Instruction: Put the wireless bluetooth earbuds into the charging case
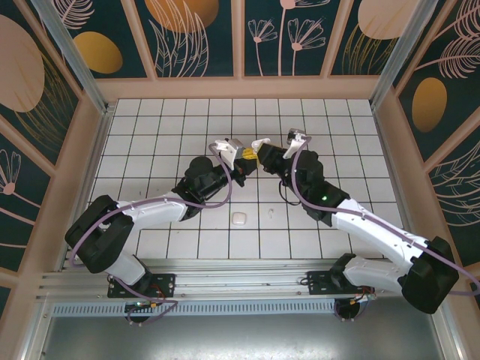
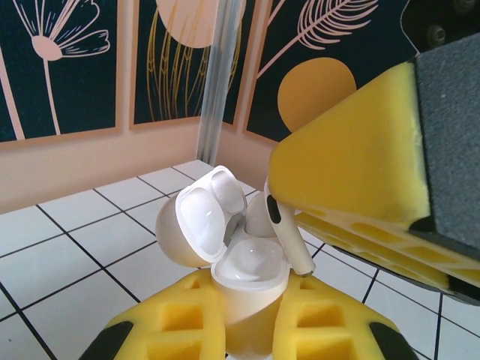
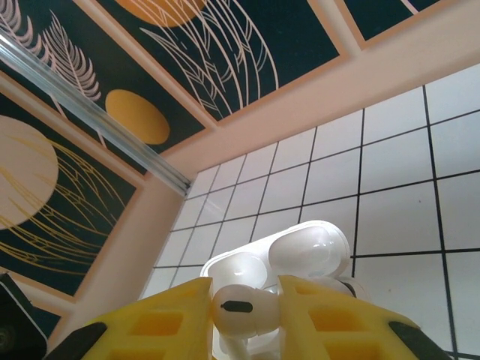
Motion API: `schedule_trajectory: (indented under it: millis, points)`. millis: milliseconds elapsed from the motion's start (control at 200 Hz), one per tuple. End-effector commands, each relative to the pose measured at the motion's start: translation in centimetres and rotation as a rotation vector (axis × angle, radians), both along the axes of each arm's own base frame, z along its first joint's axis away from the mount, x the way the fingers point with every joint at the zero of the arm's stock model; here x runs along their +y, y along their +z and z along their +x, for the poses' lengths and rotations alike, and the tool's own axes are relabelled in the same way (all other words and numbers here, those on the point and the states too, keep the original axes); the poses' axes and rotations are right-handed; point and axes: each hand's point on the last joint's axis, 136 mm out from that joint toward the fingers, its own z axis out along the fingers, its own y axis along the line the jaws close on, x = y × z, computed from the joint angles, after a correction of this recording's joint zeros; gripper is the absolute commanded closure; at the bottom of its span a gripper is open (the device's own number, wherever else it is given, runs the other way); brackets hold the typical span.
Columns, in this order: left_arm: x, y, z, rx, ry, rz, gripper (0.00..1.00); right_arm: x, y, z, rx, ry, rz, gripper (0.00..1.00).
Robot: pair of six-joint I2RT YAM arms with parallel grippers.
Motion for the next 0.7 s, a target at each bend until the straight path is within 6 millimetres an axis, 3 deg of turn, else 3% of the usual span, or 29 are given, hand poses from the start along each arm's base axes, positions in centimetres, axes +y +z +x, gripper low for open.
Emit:
schedule_trajectory:
  millis: [0,250,696]
  points:
    - [-0.2,3.1,-0.6,-0.044,-0.007,-0.068,1.00,-0.2,2.0,-0.4,-0.048,-0.006,0.090,0.73]
    - [-0.3,3.0,-0.7,-0.046,-0.010,-0.066,1.00,-0.3,2.7,-0.2,-0.057,-0.017,0.103,0.73]
    - [-0.1,3.8,-1.1,-0.063,-0.013,-0.076,1.00,0.1,-0.1,0.5,0.021,-0.051,0.047,0.73]
